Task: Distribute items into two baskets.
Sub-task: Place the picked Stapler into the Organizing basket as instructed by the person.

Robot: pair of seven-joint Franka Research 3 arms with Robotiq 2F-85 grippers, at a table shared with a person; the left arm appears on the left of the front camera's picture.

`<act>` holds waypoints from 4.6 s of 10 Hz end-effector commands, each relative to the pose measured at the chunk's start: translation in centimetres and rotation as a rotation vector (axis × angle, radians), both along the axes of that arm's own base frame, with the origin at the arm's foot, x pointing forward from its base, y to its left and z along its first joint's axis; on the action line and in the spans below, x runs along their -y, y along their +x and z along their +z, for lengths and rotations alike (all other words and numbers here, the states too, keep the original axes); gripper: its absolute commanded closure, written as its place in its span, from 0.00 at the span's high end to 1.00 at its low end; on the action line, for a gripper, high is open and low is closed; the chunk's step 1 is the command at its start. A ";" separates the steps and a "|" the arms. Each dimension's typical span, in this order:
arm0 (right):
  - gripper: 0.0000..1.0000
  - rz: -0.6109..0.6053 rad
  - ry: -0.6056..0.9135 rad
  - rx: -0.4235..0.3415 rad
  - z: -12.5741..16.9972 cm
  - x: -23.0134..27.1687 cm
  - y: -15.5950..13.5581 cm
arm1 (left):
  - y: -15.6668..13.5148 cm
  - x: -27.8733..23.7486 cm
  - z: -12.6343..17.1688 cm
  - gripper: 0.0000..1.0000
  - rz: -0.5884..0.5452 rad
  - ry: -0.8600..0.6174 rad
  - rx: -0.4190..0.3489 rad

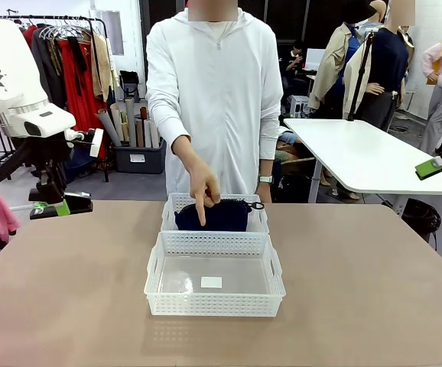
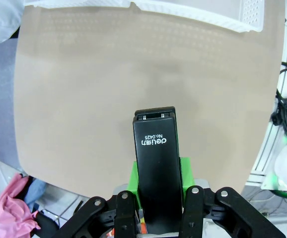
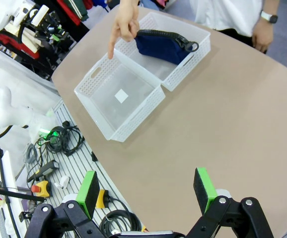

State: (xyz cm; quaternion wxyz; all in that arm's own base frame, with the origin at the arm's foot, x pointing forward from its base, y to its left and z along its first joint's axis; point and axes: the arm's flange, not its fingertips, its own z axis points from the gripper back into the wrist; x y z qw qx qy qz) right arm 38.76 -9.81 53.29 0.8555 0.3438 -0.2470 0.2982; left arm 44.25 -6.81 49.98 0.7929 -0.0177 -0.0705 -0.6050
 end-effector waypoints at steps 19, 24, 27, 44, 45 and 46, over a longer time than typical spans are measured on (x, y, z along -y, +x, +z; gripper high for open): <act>1.00 0.000 0.002 0.001 0.1 -0.1 0.0 | -5.0 14.2 -3.9 0.00 -0.297 -0.074 -0.011; 1.00 0.000 0.002 0.001 0.1 -0.1 0.0 | -2.6 17.8 -4.2 0.00 -0.315 -0.162 -0.003; 1.00 0.000 0.002 0.001 0.1 -0.1 0.0 | -2.3 20.6 -5.9 0.00 -0.334 -0.166 -0.034; 1.00 0.000 0.002 0.001 0.1 -0.1 0.0 | -0.8 29.8 -15.1 0.00 -0.418 -0.117 -0.091; 1.00 0.000 0.002 0.001 0.1 -0.1 0.0 | -0.5 29.7 -15.7 0.00 -0.410 -0.115 -0.101; 1.00 0.000 0.002 0.001 0.1 -0.1 0.0 | -0.3 29.5 -16.3 0.00 -0.405 -0.114 -0.113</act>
